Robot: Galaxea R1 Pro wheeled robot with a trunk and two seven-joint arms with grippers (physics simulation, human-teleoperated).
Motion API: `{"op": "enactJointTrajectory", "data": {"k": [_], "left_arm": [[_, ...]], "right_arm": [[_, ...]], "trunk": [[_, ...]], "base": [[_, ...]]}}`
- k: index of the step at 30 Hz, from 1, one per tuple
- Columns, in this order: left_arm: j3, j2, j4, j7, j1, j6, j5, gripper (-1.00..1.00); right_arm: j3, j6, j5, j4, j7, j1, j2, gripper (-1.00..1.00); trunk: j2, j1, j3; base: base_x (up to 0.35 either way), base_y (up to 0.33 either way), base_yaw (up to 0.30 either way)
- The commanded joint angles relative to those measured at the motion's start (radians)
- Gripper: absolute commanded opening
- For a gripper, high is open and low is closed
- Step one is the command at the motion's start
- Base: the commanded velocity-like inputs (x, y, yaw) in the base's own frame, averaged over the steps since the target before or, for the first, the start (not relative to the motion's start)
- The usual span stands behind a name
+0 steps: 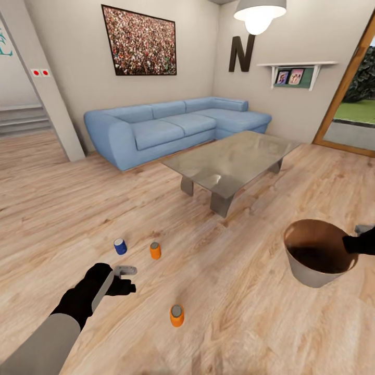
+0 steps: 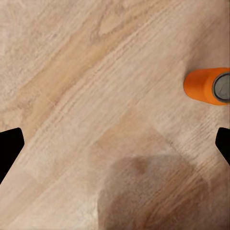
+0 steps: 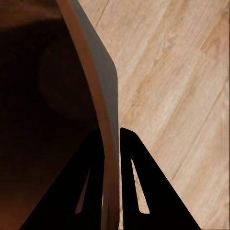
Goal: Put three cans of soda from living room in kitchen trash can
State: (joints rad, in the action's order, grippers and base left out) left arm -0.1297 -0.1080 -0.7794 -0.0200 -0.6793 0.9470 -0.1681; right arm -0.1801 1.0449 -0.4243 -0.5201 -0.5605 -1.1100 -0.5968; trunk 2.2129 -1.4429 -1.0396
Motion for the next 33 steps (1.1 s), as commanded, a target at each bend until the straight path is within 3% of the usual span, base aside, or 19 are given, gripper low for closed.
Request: {"op": "enactJointTrajectory", "data": {"k": [1,2,3,5,8,12,14,17,18,22,33], "left_arm": [[-0.001,0.001,0.0,0.0,0.0,0.0,0.001,1.0],[-0.003,0.003,-0.001,0.0,0.0,0.0,0.0,1.0],[-0.003,0.003,-0.001,0.0,0.0,0.0,0.0,1.0],[-0.003,0.003,-0.006,0.0,0.001,-0.001,0.0,1.0],[-0.004,0.004,-0.009,0.002,0.001,0.0,0.0,1.0],[-0.004,0.004,-0.011,0.003,0.001,-0.001,0.0,1.0],[-0.004,0.006,-0.014,0.003,0.001,0.0,-0.001,1.0],[-0.004,0.023,-0.009,0.003,0.0,0.0,-0.001,1.0],[-0.005,0.049,-0.005,0.005,0.0,-0.001,0.001,1.0],[-0.008,0.089,-0.009,0.006,-0.001,0.0,0.002,1.0],[-0.008,0.1,-0.02,0.008,-0.002,-0.009,-0.001,1.0]], "right_arm": [[0.006,0.002,0.021,-0.007,-0.007,-0.02,-0.01,-1.0],[0.038,0.002,0.021,-0.005,-0.008,-0.068,-0.038,-1.0],[0.049,0.002,0.022,-0.004,-0.008,-0.082,-0.047,-1.0],[0.086,0.002,0.022,0.001,-0.018,-0.138,-0.094,-1.0],[0.102,0.002,0.022,0.003,-0.043,-0.187,-0.12,-1.0],[0.133,0.002,0.022,0.004,-0.056,-0.247,-0.132,-1.0],[0.167,0.002,0.022,0.005,-0.06,-0.284,-0.139,-1.0],[0.195,0.002,0.022,0.007,-0.061,-0.308,-0.144,-1.0],[0.208,0.002,0.022,0.008,-0.062,-0.317,-0.145,-1.0],[0.219,0.002,0.022,0.009,-0.062,-0.327,-0.147,-1.0],[0.233,0.002,0.022,0.009,-0.062,-0.33,-0.144,-1.0]], "trunk": [[0.0,0.0,-0.001],[0.0,0.0,-0.002],[0.0,0.0,-0.004],[0.0,0.0,-0.006],[0.0,0.0,-0.011],[0.0,0.0,-0.016],[0.007,-0.004,-0.022],[0.028,-0.015,-0.036],[0.035,-0.019,-0.041],[0.056,-0.031,-0.056],[0.056,-0.031,-0.072]], "base": [[0.035,0.0,0.012],[0.018,0.0,0.038],[0.014,0.0,0.045],[0.007,0.0,0.061],[0.002,0.0,0.072],[0.001,0.0,0.075],[0.0,0.0,0.077],[0.0,0.0,0.077],[0.0,0.0,0.077],[0.0,0.0,0.077],[0.035,-0.003,0.077]]}}
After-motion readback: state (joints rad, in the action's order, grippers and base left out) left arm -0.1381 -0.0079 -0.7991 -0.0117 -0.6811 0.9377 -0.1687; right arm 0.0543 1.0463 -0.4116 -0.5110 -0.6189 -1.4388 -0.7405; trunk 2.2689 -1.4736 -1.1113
